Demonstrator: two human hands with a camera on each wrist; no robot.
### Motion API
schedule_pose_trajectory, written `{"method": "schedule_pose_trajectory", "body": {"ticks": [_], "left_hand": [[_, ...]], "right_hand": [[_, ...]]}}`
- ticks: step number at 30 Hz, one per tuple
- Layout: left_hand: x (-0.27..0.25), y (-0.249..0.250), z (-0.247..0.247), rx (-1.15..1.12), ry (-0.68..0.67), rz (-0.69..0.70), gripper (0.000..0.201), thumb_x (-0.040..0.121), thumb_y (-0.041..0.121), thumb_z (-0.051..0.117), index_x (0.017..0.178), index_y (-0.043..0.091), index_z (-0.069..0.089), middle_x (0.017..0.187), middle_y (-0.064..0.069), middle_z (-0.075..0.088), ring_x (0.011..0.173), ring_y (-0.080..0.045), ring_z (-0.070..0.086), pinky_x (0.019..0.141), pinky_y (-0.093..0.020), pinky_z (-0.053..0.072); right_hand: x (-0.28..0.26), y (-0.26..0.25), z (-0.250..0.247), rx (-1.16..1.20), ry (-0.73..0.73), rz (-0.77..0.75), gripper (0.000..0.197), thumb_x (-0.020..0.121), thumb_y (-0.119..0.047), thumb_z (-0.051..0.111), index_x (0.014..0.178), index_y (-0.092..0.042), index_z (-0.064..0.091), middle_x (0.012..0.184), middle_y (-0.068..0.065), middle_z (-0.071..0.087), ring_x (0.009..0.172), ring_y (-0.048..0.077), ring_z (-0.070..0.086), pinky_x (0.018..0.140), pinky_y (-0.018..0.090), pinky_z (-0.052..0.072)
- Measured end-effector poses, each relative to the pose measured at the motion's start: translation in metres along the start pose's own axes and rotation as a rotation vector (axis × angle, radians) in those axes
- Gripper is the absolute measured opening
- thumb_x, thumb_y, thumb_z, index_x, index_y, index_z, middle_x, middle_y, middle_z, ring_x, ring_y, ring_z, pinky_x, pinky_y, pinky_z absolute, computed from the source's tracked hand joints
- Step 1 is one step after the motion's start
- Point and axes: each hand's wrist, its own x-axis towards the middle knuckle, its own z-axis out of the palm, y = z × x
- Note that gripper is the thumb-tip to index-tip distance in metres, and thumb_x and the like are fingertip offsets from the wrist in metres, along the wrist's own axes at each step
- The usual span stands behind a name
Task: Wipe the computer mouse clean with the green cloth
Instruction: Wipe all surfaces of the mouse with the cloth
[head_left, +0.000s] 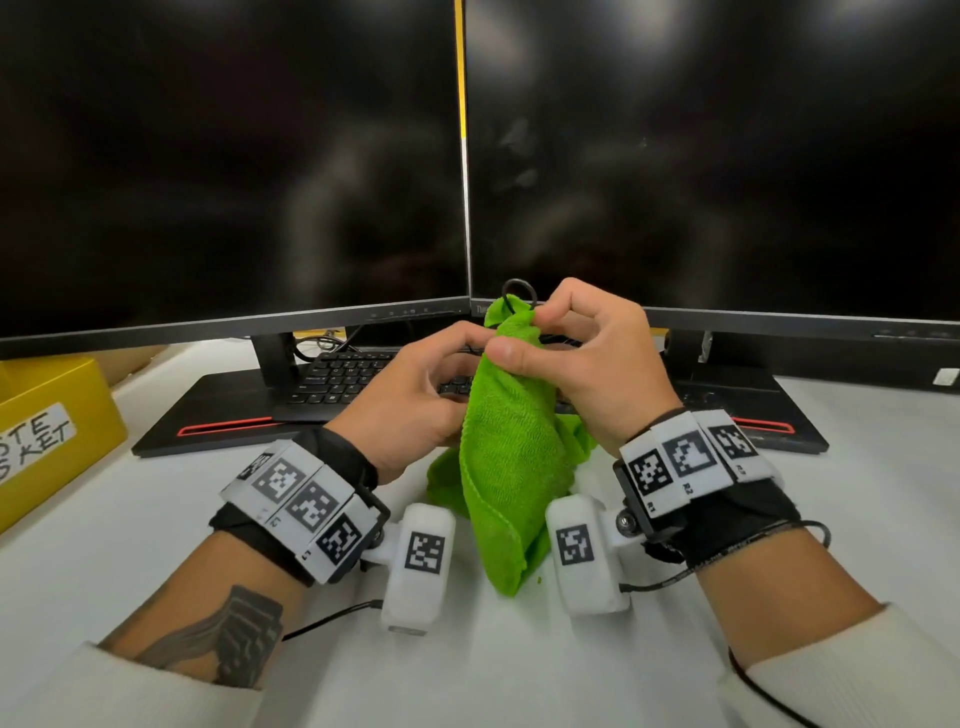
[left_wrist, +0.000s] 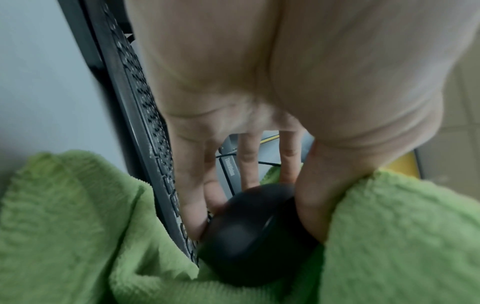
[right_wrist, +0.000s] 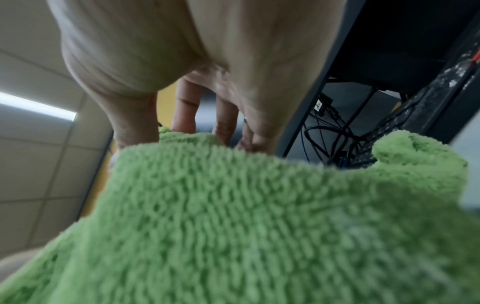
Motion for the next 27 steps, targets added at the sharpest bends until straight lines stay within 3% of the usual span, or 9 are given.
{"method": "schedule_pose_trajectory", "body": {"ticks": [2,4,8,11,15,18,21,25,27], "left_hand": [[-0.001,0.001,-0.001,-0.019,-0.027,0.022,0.051,0.088,-0.01,0.071,0.132,0.014,0.06,0.125,-0.017,0.071,0.108,-0.06,0.064,0.086,-0.066,0.059],[-0.003,0.003,-0.001,-0.027,-0.055,0.048,0.056,0.085,-0.01,0.07,0.135,0.011,0.059,0.128,-0.02,0.069,0.119,-0.059,0.06,0.094,-0.079,0.047],[-0.003,0.001,0.004,-0.024,-0.074,0.094,0.059,0.082,-0.007,0.073,0.137,0.003,0.058,0.134,-0.019,0.067,0.129,-0.037,0.062,0.106,-0.06,0.051],[-0.002,-0.002,0.005,-0.052,-0.069,0.098,0.058,0.083,-0.005,0.073,0.138,0.005,0.059,0.136,-0.018,0.067,0.129,-0.037,0.062,0.104,-0.053,0.054],[0.0,-0.003,0.003,-0.065,-0.047,0.117,0.055,0.089,-0.003,0.072,0.141,0.012,0.061,0.139,-0.016,0.065,0.127,-0.048,0.06,0.104,-0.059,0.053],[0.0,0.001,0.008,0.031,-0.027,0.166,0.05,0.092,-0.006,0.069,0.14,0.008,0.062,0.135,-0.009,0.07,0.127,-0.029,0.065,0.105,-0.045,0.055],[0.0,0.002,0.012,0.109,-0.01,0.208,0.045,0.093,-0.006,0.068,0.137,0.006,0.064,0.134,-0.005,0.072,0.126,-0.019,0.067,0.101,-0.03,0.055],[0.0,0.001,0.009,0.11,0.018,0.146,0.05,0.097,-0.006,0.065,0.142,0.015,0.061,0.135,-0.013,0.067,0.115,-0.042,0.069,0.096,-0.05,0.06],[-0.001,0.003,0.006,0.082,0.019,0.122,0.048,0.098,-0.006,0.062,0.14,0.017,0.062,0.128,-0.011,0.068,0.099,-0.023,0.074,0.08,-0.035,0.063]], "right_hand": [[0.0,-0.001,-0.002,0.056,0.019,0.031,0.045,0.064,-0.02,0.095,0.078,0.003,0.059,0.095,0.025,0.077,0.091,0.045,0.075,0.078,0.06,0.063],[0.002,-0.003,-0.004,0.089,0.029,0.072,0.027,0.06,-0.025,0.092,0.069,-0.01,0.07,0.089,0.021,0.078,0.084,0.041,0.076,0.077,0.055,0.063],[0.004,-0.004,-0.007,0.014,0.041,0.049,0.024,0.066,-0.015,0.093,0.059,-0.022,0.071,0.077,0.012,0.076,0.074,0.027,0.071,0.072,0.044,0.062],[0.006,-0.001,-0.008,-0.044,0.057,0.058,0.021,0.074,-0.008,0.091,0.071,-0.02,0.074,0.084,0.014,0.079,0.079,0.027,0.075,0.077,0.046,0.064],[0.006,-0.001,-0.006,-0.006,0.098,0.114,0.014,0.083,-0.001,0.082,0.088,-0.013,0.076,0.092,0.014,0.081,0.088,0.03,0.078,0.086,0.053,0.063],[0.003,0.0,0.0,0.001,0.099,0.125,0.026,0.074,-0.004,0.09,0.09,-0.014,0.07,0.094,0.015,0.08,0.088,0.033,0.078,0.083,0.053,0.064],[0.002,0.002,0.006,-0.053,0.149,0.137,0.037,0.065,-0.008,0.096,0.079,-0.011,0.063,0.09,0.023,0.077,0.086,0.043,0.076,0.076,0.055,0.064],[0.006,0.001,0.0,0.052,0.169,0.215,0.015,0.081,0.001,0.083,0.076,-0.007,0.072,0.078,0.016,0.077,0.072,0.028,0.075,0.074,0.046,0.065],[0.006,0.0,-0.003,0.109,0.131,0.245,0.008,0.088,0.003,0.075,0.086,-0.005,0.076,0.079,0.013,0.078,0.074,0.026,0.076,0.078,0.045,0.065]]}}
